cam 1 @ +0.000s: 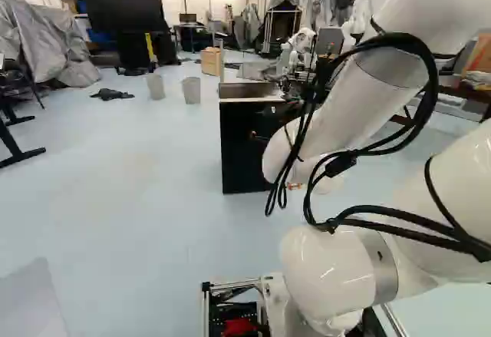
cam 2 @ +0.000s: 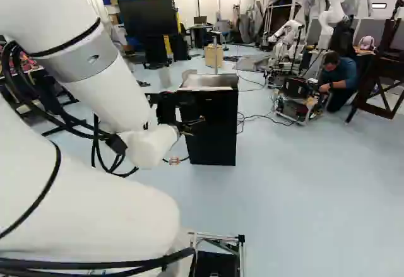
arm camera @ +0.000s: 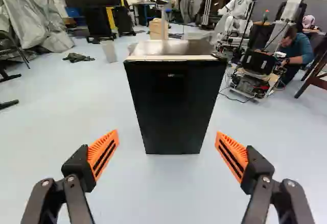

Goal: Grab a drink from the fridge

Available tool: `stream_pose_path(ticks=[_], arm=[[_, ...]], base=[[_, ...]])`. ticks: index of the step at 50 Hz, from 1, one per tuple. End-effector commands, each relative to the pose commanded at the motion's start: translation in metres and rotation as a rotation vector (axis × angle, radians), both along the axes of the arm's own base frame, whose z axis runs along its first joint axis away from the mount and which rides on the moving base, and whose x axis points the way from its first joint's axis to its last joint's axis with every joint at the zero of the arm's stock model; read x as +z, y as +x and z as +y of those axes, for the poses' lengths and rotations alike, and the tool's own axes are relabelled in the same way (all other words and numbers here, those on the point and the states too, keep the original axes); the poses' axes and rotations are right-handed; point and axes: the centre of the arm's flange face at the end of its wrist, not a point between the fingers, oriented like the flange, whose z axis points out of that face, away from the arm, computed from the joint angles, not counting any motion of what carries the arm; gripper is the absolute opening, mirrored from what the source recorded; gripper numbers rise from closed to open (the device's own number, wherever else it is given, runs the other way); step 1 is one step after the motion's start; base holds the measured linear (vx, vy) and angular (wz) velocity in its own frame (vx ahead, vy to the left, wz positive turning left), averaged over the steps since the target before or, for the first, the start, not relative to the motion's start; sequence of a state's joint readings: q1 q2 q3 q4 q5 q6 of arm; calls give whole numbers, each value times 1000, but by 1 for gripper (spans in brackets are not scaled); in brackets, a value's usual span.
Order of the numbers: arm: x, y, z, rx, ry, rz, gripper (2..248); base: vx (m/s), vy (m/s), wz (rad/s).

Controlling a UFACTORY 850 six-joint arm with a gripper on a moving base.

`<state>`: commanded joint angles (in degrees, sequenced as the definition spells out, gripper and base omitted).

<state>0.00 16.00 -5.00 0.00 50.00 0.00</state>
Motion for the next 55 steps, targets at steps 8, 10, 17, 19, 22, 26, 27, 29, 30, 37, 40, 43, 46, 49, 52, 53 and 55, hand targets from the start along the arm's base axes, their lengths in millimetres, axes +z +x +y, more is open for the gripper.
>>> stream_pose_path(ticks=[8, 10, 17, 19, 22, 26, 27, 29, 30, 37, 40, 43, 46, 49, 52, 53, 55], arm=[[0, 0, 0, 0, 0, 0, 247], [0, 0, 0, 0, 0, 0, 247], [0, 0, 0, 0, 0, 0, 247], [0, 0, 0, 0, 0, 0, 247], [0, 0, 0, 0, 0, 0, 247], [0, 0, 0, 0, 0, 0, 247], [0, 0, 0, 0, 0, 0, 247], [0, 0, 0, 0, 0, 0, 247], [0, 0, 0, 0, 0, 0, 247], [0, 0, 0, 0, 0, 0, 247], [0, 0, 0, 0, 0, 0, 247], [0, 0, 0, 0, 0, 0, 247], [0, 0, 0, 0, 0, 0, 247], [0, 0, 0, 0, 0, 0, 247], [0, 0, 0, 0, 0, 0, 247], [0, 0, 0, 0, 0, 0, 247], [0, 0, 0, 0, 0, 0, 247]], base=[[23, 13, -1], [48, 22, -17], [61, 27, -11], [71, 31, -13], [75, 32, -15], [90, 42, -18], [83, 43, -11], [95, 48, -17], [99, 47, -17], [103, 51, -16], [104, 53, -17], [107, 56, -20], [110, 56, -16], [110, 56, -19], [105, 54, -14], [118, 61, -10], [100, 52, -16]])
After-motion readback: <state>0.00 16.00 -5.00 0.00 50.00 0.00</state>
